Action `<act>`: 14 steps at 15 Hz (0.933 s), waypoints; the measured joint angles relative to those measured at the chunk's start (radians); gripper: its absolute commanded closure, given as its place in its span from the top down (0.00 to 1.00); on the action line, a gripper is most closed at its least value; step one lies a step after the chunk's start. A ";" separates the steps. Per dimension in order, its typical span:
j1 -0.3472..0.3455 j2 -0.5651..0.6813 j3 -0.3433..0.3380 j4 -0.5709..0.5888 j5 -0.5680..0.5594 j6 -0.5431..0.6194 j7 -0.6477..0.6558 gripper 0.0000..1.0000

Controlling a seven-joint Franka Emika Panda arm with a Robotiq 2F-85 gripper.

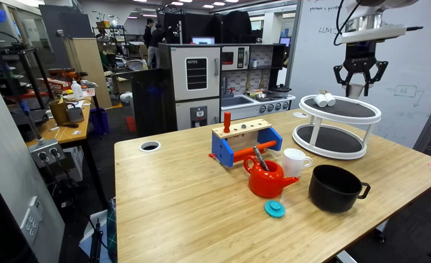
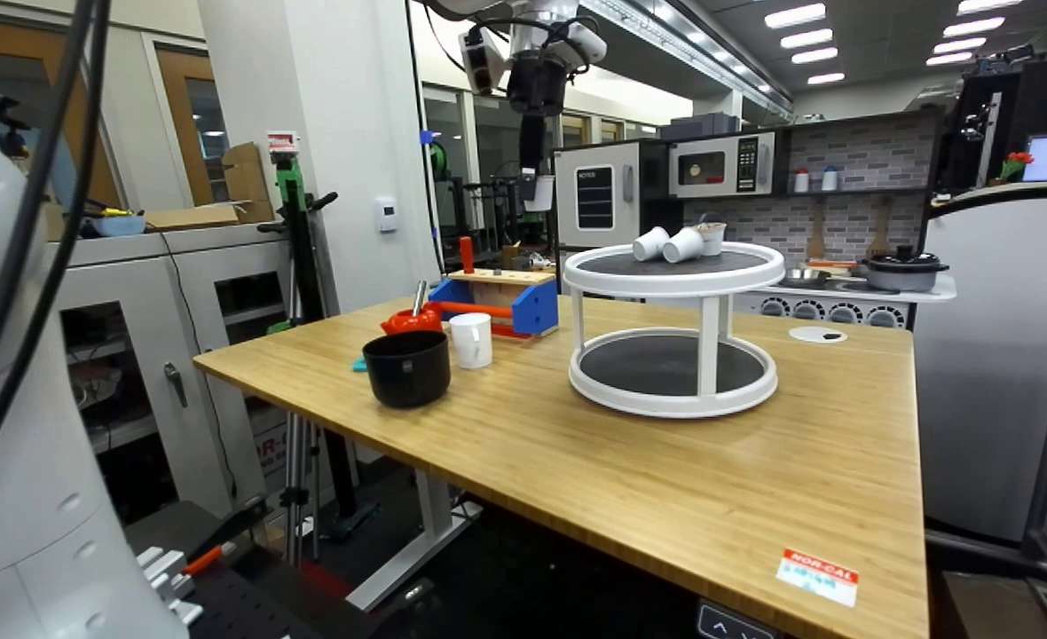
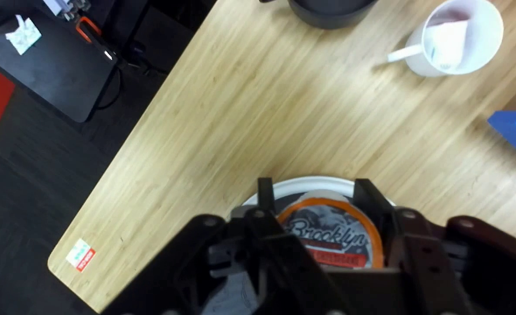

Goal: Put one of the cups atop the stand in the mug and another in the bowl, then place the marker in the kettle on the table

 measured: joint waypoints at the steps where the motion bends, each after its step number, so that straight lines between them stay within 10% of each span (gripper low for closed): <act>1: 0.000 -0.025 0.011 -0.033 0.006 0.003 0.000 0.23; 2: 0.000 -0.043 0.015 -0.061 0.020 0.007 0.003 0.48; 6: -0.003 -0.046 0.019 -0.069 0.019 0.008 0.003 0.48; 7: -0.003 -0.046 0.020 -0.069 0.019 0.008 0.003 0.23; 14: -0.003 -0.047 0.066 -0.081 0.017 0.006 0.001 0.23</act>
